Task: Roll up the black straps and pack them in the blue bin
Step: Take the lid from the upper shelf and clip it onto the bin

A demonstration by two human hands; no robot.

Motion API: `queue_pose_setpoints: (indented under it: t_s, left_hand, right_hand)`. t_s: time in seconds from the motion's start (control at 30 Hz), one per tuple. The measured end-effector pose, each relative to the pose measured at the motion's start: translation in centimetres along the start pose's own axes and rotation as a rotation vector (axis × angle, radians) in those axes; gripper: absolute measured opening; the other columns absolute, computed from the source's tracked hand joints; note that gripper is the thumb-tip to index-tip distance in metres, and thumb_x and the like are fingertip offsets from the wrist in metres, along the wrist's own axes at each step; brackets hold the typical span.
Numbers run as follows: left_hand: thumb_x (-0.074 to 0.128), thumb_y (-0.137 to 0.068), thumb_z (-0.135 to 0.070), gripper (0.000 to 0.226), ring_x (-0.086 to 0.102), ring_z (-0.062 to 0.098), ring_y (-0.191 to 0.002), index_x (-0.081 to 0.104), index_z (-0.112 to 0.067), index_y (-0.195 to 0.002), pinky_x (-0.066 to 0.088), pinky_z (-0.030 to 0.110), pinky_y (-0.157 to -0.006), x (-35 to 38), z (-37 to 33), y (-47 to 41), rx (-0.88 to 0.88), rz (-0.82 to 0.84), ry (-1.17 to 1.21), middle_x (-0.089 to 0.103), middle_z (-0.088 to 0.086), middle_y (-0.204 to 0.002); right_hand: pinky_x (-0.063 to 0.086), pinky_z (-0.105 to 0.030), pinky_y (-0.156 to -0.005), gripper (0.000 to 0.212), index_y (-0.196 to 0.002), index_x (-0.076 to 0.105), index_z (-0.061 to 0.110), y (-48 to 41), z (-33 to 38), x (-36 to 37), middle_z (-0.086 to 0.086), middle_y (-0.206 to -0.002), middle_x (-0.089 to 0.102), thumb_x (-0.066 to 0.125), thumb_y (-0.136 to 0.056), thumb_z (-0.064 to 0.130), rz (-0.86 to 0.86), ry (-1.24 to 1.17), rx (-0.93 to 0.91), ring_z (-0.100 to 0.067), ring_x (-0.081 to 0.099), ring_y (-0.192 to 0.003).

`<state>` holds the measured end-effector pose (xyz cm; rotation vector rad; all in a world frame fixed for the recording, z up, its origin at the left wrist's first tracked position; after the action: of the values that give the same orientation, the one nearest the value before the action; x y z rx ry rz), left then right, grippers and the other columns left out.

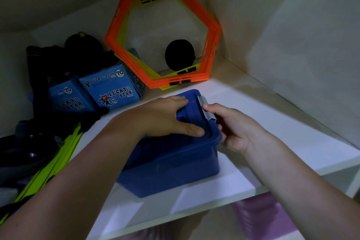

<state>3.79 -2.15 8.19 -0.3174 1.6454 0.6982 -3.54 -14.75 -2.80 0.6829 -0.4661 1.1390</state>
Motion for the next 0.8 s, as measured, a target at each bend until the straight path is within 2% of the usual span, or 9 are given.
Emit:
queue_pose_setpoints:
  t_s: [0.13,0.23,0.4,0.6,0.7,0.77,0.8]
  left_hand:
    - [0.060,-0.057,-0.084,0.123,0.015,0.006,-0.151,0.018,-0.028,-0.159,0.016,0.020,-0.111,0.1,0.0,0.0,0.003,-0.008,0.014,0.011,-0.015,-0.166]
    - [0.062,-0.060,-0.082,0.121,0.016,0.006,-0.150,0.018,-0.029,-0.158,0.017,0.019,-0.110,0.0,0.0,0.0,0.009,-0.008,0.018,0.012,-0.015,-0.166]
    - [0.060,-0.056,-0.085,0.125,0.016,0.006,-0.150,0.018,-0.029,-0.158,0.017,0.020,-0.111,0.1,0.1,0.0,0.009,-0.009,0.031,0.012,-0.015,-0.166]
    - [0.061,-0.056,-0.085,0.124,0.017,0.007,-0.150,0.018,-0.029,-0.158,0.018,0.022,-0.114,0.1,0.2,-0.1,0.016,-0.015,0.029,0.013,-0.015,-0.166]
    - [0.058,-0.051,-0.088,0.128,0.018,0.007,-0.150,0.020,-0.029,-0.158,0.019,0.023,-0.115,0.0,0.3,-0.1,0.020,-0.026,0.032,0.014,-0.014,-0.166]
    - [0.056,-0.049,-0.089,0.129,0.021,0.007,-0.149,0.022,-0.029,-0.157,0.021,0.025,-0.117,0.1,0.2,0.0,0.022,-0.050,0.047,0.018,-0.014,-0.165]
    - [0.056,-0.049,-0.089,0.128,0.023,0.008,-0.148,0.024,-0.029,-0.157,0.023,0.026,-0.117,0.1,0.2,0.0,0.025,-0.066,0.058,0.020,-0.013,-0.164]
  right_hand:
    - [0.034,-0.013,-0.038,0.015,-0.092,0.070,0.013,0.6,0.1,0.2,-0.001,-0.079,0.052,0.073,-0.084,0.026,0.015,0.025,0.002,-0.003,0.032,-0.037]
    - [0.034,-0.014,-0.034,0.011,-0.085,0.072,0.012,0.9,0.2,0.6,-0.001,-0.069,0.052,0.071,-0.086,0.023,0.007,0.064,-0.020,-0.004,0.030,-0.036]
    - [0.034,-0.017,-0.032,0.020,-0.101,0.072,0.009,0.9,0.3,0.8,-0.002,-0.069,0.047,0.071,-0.086,0.022,-0.004,0.102,-0.039,-0.005,0.029,-0.036]
    - [0.035,-0.017,-0.034,0.025,-0.103,0.073,0.007,0.9,0.1,0.7,-0.001,-0.064,0.053,0.073,-0.084,0.024,-0.001,0.104,-0.049,-0.005,0.030,-0.036]
    - [0.035,-0.020,-0.040,0.036,-0.111,0.072,0.001,0.9,0.2,0.4,0.000,-0.057,0.054,0.074,-0.084,0.025,-0.026,0.131,-0.103,-0.008,0.031,-0.039]
    - [0.039,-0.026,-0.052,0.046,-0.110,0.071,-0.003,0.8,0.3,0.3,-0.010,-0.067,0.063,0.079,-0.078,0.029,-0.043,0.168,-0.131,-0.017,0.039,-0.048]
    - [0.042,-0.033,-0.062,0.054,-0.111,0.070,-0.004,0.9,0.3,0.3,-0.021,-0.081,0.071,0.082,-0.073,0.032,-0.052,0.188,-0.142,-0.027,0.045,-0.058]
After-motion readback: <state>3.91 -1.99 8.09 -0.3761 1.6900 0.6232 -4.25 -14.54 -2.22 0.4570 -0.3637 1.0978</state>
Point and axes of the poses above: each hand's wrist, its own y-axis away from the middle knuckle, its own x-axis out of the palm, z = x × y, the point moved 4 cm from there along -y, towards the middle knuckle
